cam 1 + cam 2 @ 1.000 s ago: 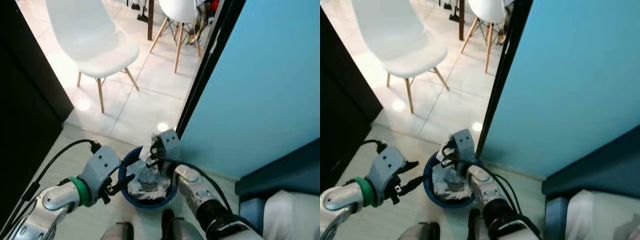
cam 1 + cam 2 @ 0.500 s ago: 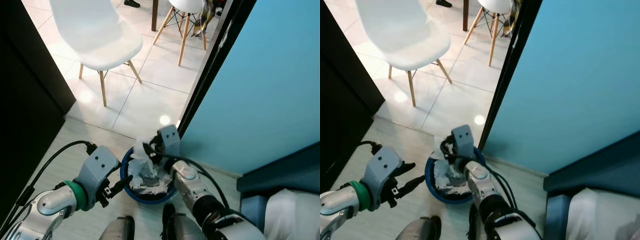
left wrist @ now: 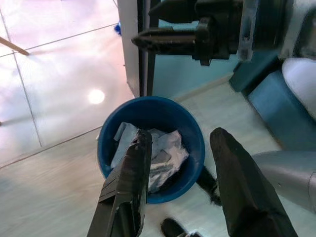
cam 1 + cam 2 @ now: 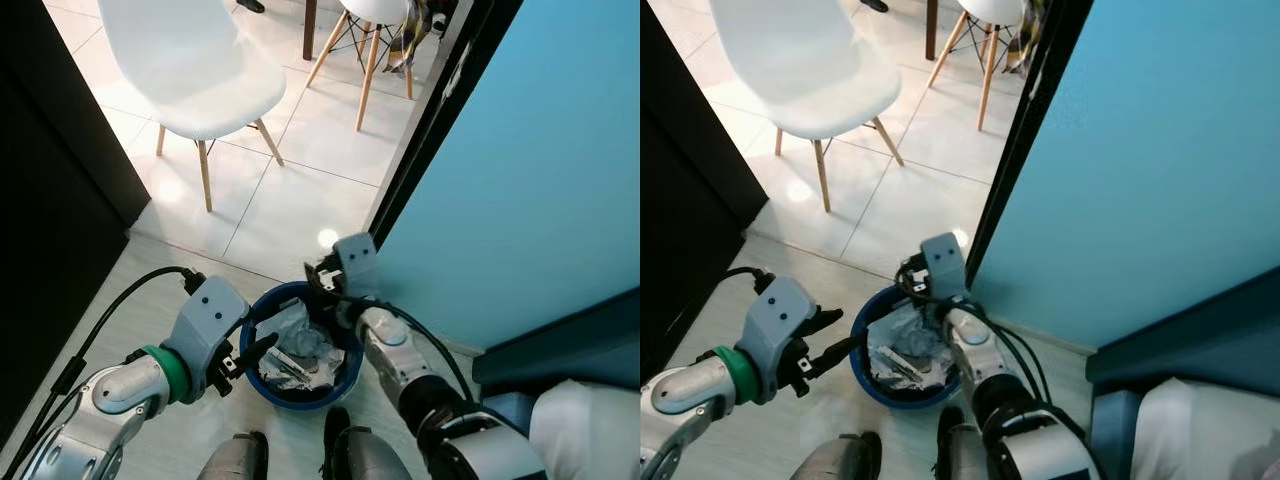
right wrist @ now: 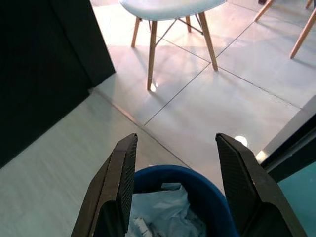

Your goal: Clean up the room

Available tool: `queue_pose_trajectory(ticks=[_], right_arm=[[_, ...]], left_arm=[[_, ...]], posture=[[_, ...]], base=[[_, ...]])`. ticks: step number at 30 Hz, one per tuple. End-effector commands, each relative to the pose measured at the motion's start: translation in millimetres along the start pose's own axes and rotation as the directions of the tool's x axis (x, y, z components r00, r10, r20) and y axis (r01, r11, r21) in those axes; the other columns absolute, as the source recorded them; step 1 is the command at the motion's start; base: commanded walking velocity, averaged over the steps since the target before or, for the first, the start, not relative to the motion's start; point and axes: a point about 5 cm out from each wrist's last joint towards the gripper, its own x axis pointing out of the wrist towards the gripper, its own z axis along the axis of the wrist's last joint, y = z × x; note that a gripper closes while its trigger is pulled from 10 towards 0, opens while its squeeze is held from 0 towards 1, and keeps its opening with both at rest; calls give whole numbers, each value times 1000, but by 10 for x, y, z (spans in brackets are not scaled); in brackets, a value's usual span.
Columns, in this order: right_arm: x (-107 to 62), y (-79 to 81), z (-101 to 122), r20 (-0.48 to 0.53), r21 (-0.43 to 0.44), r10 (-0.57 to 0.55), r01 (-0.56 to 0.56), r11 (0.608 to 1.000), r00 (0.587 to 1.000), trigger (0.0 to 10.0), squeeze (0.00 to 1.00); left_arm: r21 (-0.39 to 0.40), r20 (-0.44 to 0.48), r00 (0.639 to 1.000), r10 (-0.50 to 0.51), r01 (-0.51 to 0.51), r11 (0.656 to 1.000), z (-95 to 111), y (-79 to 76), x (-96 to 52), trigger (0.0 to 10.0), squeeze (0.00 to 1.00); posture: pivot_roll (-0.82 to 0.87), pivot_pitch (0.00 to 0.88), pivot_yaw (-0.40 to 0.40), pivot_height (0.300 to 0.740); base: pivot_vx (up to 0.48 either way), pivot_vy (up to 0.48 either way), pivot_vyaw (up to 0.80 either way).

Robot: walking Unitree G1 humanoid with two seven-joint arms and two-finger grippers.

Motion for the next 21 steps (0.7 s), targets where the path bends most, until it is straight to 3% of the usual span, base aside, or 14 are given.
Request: queue_pose_trajectory(ticks=[1,5,6,8,9,11,12,14,16,17,18,19,20,21], right_arm=[[-111,-99,-99,12,21,-43,43,999,999,10000,0],[-178,-196,-106,47,32,-81,79,996,996,10000,0],[-256,-273,-116,81,44,-116,113,993,990,10000,0],[-256,-273,-116,81,44,-116,113,993,990,10000,0],[-347,-323,-147,104,54,-149,144,988,983,10000,0],[-347,-323,-147,104,54,-149,144,988,983,10000,0],[-434,-336,-192,113,59,-166,161,985,980,10000,0],[-530,-317,-263,103,46,-168,164,985,980,10000,0],[-530,-317,-263,103,46,-168,164,985,980,10000,0],[-619,-314,-316,90,39,-179,176,984,980,10000,0],[-619,-314,-316,90,39,-179,176,984,980,10000,0],[-686,-327,-334,88,27,-190,188,982,978,10000,0],[-686,-327,-334,88,27,-190,188,982,978,10000,0],[-723,-374,-317,94,4,-205,205,979,974,10000,0]], left_arm=[[-11,14,999,39,-38,999,-13,17,63,10000,0],[-10,39,997,74,-73,997,16,47,125,10000,0],[2,66,991,121,-121,993,46,79,182,10000,0],[2,66,991,121,-121,993,46,79,182,10000,0],[18,80,982,169,-171,985,46,111,246,10000,0],[18,80,982,169,-171,985,46,111,246,10000,0],[54,78,976,202,-207,977,18,125,300,10000,0],[47,57,963,264,-266,963,-54,174,345,10000,0],[47,57,963,264,-266,963,-54,174,345,10000,0],[33,45,934,355,-356,934,-105,246,385,10000,0],[33,45,934,355,-356,934,-105,246,385,10000,0],[1,42,898,437,-438,899,-122,312,421,10000,0],[1,42,898,437,-438,899,-122,312,421,10000,0],[-23,51,866,497,-497,868,-115,351,462,10000,0]], posture=[[79,154,36,740],[60,143,36,740],[47,136,38,740],[47,136,38,740],[11,112,43,740],[11,112,43,740],[-7,94,47,740],[-45,68,47,740],[-45,68,47,740],[-59,63,44,740],[-59,63,44,740],[-73,51,40,740],[-73,51,40,740],[-80,46,37,740]], base=[[0,0,0],[0,0,0],[0,0,0],[0,0,0],[0,0,0],[0,0,0],[0,0,0],[0,0,0],[0,0,0],[0,0,0],[0,0,0],[0,0,0],[0,0,0],[0,0,0]])
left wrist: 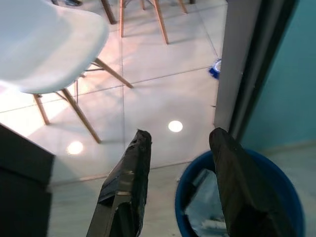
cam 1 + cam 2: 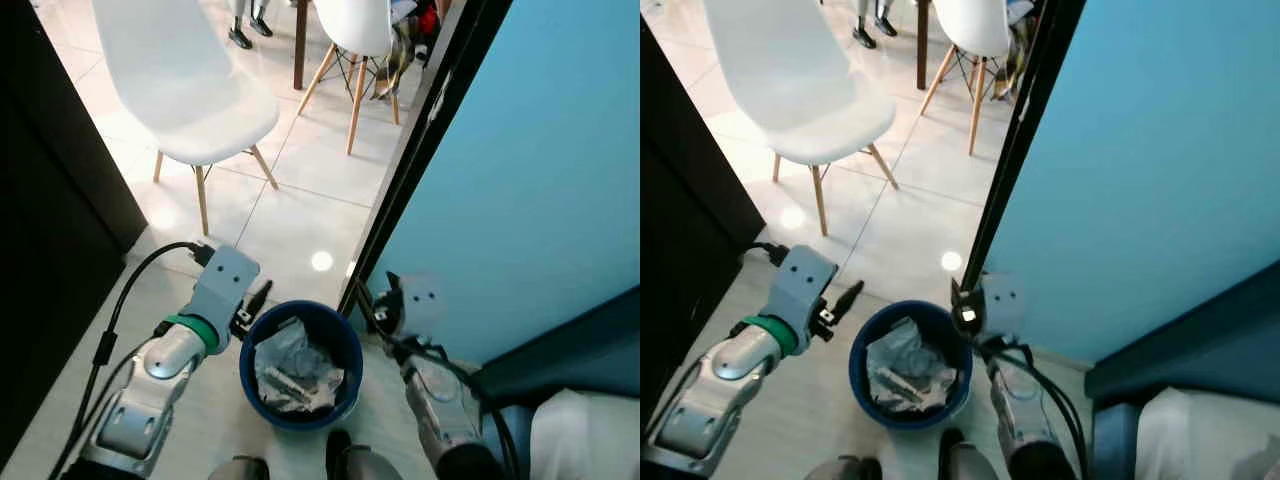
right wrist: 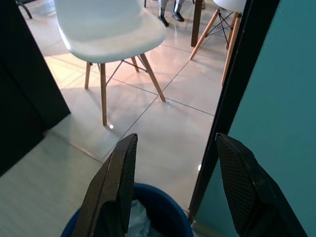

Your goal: Clean up the room

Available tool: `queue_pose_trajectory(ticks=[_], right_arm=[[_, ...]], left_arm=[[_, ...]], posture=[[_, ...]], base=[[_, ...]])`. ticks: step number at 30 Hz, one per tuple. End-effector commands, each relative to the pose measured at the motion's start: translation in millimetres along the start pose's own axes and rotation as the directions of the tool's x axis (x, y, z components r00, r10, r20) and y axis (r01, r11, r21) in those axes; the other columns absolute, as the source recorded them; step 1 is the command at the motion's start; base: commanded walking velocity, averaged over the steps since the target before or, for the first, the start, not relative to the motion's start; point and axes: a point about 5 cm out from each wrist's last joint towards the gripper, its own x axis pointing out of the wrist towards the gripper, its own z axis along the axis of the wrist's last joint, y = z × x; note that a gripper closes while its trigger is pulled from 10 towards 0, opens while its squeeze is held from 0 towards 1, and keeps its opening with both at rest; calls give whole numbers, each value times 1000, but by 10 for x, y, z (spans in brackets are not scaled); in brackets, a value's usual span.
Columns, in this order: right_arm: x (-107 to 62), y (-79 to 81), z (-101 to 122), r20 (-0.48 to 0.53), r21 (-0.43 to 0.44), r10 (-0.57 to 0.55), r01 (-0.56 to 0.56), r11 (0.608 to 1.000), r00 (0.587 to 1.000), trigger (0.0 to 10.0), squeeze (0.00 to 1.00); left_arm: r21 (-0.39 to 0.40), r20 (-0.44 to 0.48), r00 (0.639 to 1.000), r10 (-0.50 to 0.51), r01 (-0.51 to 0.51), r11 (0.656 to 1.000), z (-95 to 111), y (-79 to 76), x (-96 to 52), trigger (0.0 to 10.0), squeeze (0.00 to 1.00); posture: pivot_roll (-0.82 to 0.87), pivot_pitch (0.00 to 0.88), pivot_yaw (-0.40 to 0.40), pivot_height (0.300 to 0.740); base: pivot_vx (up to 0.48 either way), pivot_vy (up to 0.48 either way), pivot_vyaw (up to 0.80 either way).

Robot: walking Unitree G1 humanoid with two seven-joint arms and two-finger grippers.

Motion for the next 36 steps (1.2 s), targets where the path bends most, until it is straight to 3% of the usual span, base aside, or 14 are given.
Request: queue_pose_trajectory(ticks=[1,5,7,12,17,21,36], right_arm=[[-44,-49,-13,-13,-24,-14,14,1000,1000,10000,0],[35,-183,120,30,-83,-35,38,996,999,10000,0],[179,-281,341,98,-120,-44,56,991,994,10000,0],[266,-300,576,169,-119,-28,49,992,985,10000,0],[246,-271,593,170,-113,-17,37,993,985,10000,0],[177,-219,518,140,-77,-27,38,996,990,10000,0],[148,-156,471,102,-59,-20,26,998,995,10000,0]], left_arm=[[-8,-9,998,66,-66,998,-55,25,20,10000,0],[-27,27,993,117,-117,993,-15,-20,116,10000,0],[-89,24,990,137,-135,987,-53,-72,170,10000,0],[-106,73,975,208,-199,974,-53,-31,191,10000,0],[-79,101,956,275,-268,960,-48,80,169,10000,0],[-52,111,921,373,-369,928,-70,289,101,10000,0],[-52,150,912,382,-379,924,-68,262,115,10000,0]], posture=[[-80,46,37,740],[-83,36,32,740],[-75,33,19,740],[-66,32,6,740],[-53,38,5,740],[-50,46,12,740],[-46,61,11,740]], base=[[0,0,0],[0,0,0],[0,0,0],[0,0,0],[0,0,0],[0,0,0],[-185,0,0]])
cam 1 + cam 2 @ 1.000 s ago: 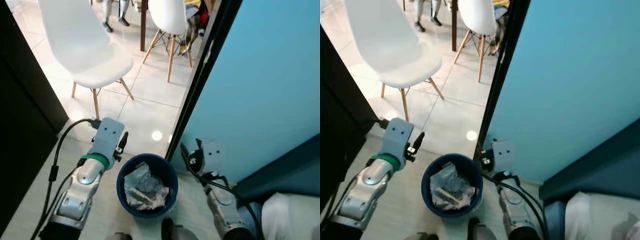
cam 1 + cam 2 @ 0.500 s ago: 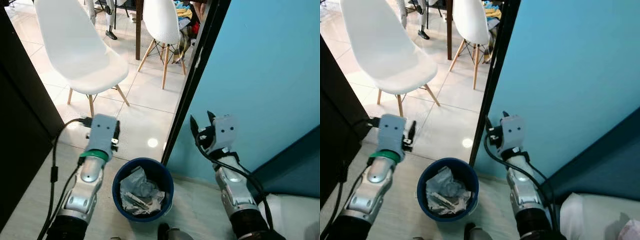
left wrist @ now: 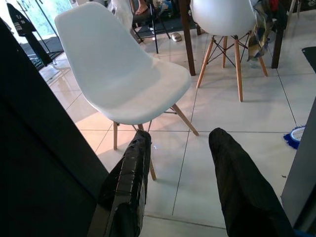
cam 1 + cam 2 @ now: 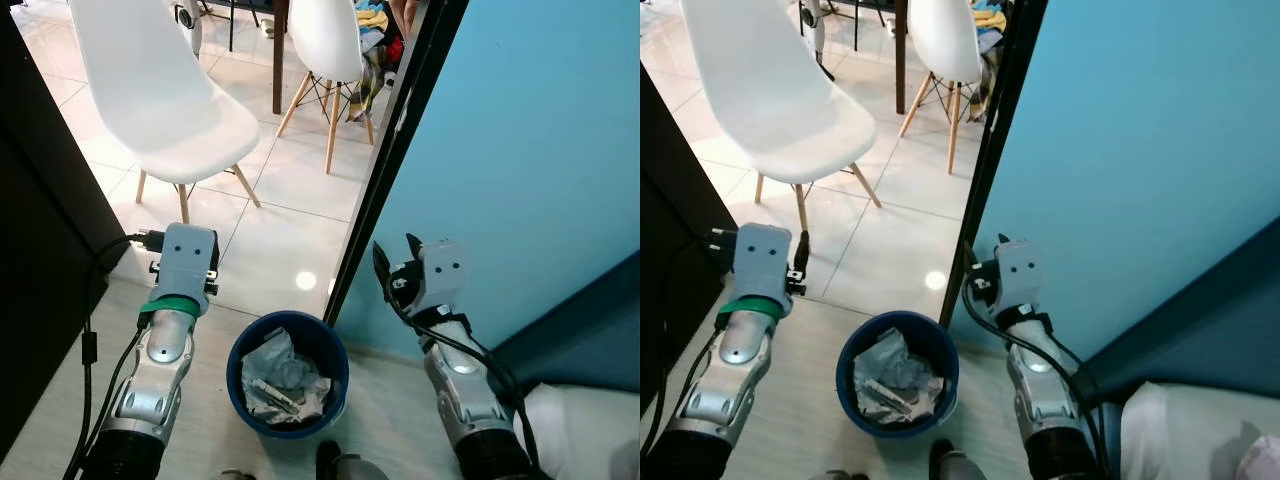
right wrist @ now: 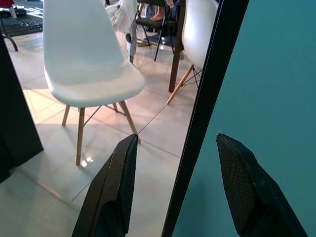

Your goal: Clean up the room

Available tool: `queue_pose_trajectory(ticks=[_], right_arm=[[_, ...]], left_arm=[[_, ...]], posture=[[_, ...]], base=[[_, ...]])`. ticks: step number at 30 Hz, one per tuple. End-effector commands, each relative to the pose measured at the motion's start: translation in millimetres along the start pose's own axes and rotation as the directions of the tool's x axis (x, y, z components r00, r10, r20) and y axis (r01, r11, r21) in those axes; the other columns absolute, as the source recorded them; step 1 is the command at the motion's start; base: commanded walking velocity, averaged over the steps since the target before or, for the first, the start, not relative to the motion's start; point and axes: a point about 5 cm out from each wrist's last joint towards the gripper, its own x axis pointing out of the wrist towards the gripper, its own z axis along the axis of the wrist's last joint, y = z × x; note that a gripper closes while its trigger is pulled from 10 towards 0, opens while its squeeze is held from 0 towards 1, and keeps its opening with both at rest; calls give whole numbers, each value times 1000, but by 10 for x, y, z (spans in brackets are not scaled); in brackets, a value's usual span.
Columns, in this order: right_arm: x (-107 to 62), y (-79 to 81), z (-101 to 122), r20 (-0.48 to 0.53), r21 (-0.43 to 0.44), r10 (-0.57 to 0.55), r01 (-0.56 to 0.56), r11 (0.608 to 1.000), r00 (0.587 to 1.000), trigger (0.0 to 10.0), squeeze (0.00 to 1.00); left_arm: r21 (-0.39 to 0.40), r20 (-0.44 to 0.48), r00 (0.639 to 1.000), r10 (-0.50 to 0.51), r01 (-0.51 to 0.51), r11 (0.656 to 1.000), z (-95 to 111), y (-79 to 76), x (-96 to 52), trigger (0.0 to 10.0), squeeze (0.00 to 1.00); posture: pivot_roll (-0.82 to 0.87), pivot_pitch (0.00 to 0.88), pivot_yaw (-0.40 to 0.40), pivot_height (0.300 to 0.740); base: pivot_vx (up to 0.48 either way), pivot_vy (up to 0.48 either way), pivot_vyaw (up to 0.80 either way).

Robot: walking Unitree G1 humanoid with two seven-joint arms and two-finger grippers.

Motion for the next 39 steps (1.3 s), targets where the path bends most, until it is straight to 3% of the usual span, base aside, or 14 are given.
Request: queue_pose_trajectory(ticks=[1,39], right_arm=[[-48,2,-44,-28,10,-2,3,1000,1000,10000,0],[-70,38,-58,-58,24,-8,9,1000,998,10000,0]], left_arm=[[6,-4,1000,-1,1,1000,-38,-19,-13,10000,0],[7,13,1000,-14,14,1000,-41,-54,22,10000,0]], posture=[[-46,61,11,740],[-45,57,24,740]], base=[[-289,0,0],[-364,0,0]])
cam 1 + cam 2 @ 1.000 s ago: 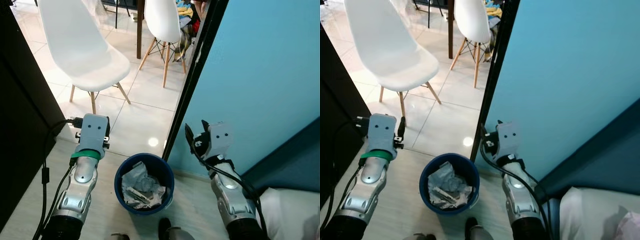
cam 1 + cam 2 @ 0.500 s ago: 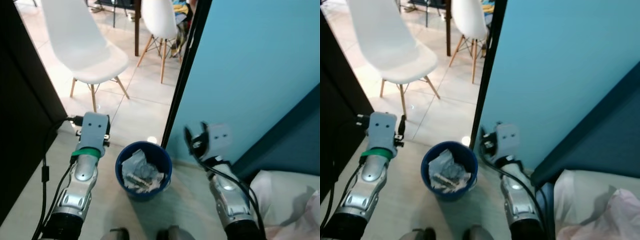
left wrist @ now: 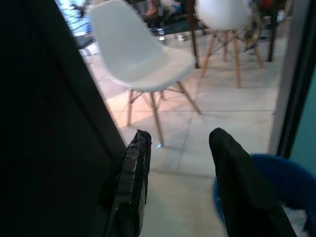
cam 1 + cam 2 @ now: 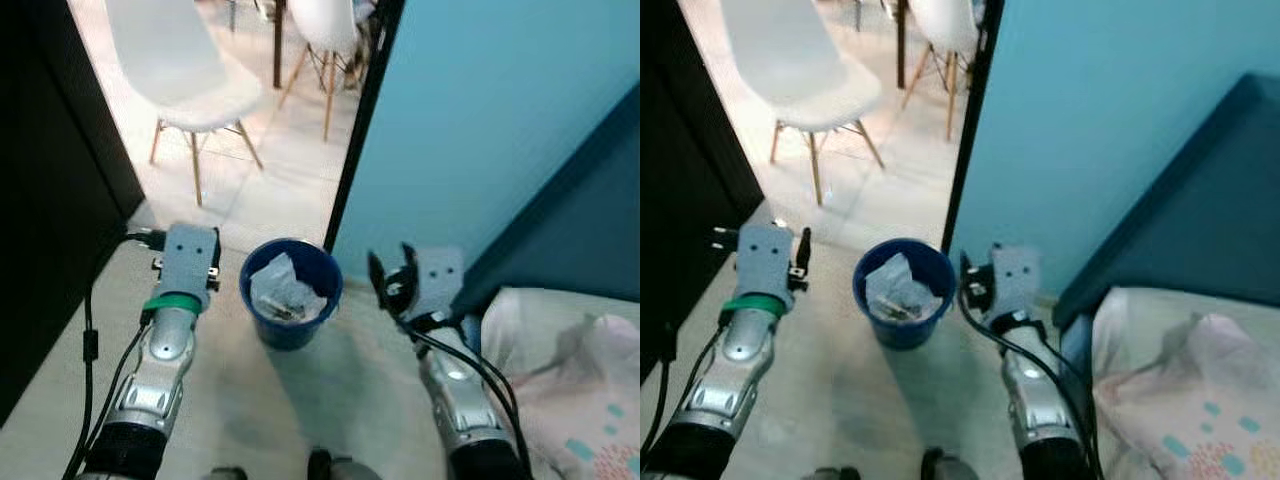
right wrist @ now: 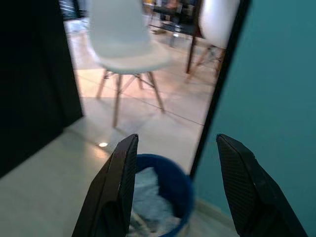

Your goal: Clean up the room

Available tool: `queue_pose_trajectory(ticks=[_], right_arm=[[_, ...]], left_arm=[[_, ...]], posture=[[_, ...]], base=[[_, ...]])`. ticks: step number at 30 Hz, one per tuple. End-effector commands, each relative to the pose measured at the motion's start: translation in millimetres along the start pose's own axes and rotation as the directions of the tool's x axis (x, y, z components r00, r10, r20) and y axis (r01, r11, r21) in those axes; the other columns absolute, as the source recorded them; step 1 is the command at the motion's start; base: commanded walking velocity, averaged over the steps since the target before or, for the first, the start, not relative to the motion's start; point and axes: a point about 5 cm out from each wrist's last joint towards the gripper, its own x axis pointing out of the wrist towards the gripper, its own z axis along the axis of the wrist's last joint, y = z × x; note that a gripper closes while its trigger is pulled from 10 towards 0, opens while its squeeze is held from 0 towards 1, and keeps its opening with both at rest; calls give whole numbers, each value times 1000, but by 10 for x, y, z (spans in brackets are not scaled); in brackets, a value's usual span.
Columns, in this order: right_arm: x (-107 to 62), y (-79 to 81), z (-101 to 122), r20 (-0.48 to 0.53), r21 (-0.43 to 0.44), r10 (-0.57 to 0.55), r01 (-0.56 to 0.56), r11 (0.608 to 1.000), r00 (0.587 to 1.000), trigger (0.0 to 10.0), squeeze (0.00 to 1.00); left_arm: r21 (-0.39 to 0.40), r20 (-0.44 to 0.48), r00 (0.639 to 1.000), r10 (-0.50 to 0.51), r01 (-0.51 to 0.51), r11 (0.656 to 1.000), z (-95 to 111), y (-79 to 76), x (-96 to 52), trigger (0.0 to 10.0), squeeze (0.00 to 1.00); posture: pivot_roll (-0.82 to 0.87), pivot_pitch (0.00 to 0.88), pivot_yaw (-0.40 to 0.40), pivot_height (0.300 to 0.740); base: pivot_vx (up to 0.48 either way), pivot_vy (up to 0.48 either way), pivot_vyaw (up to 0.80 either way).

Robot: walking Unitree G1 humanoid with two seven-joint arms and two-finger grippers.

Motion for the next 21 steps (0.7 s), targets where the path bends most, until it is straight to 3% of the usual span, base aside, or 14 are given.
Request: queue_pose_trajectory(ticks=[1,21], right_arm=[[-40,-52,-44,-24,1,-19,19,1000,1000,10000,0],[-23,-50,-36,-25,4,-15,15,1000,1000,10000,0]], left_arm=[[8,-18,1000,-15,15,1000,-57,-45,-34,10000,0],[8,-16,1000,-18,18,1000,-62,-58,-24,10000,0]], posture=[[-45,57,24,740],[-46,48,25,740]], base=[[-375,0,0],[-402,0,0]])
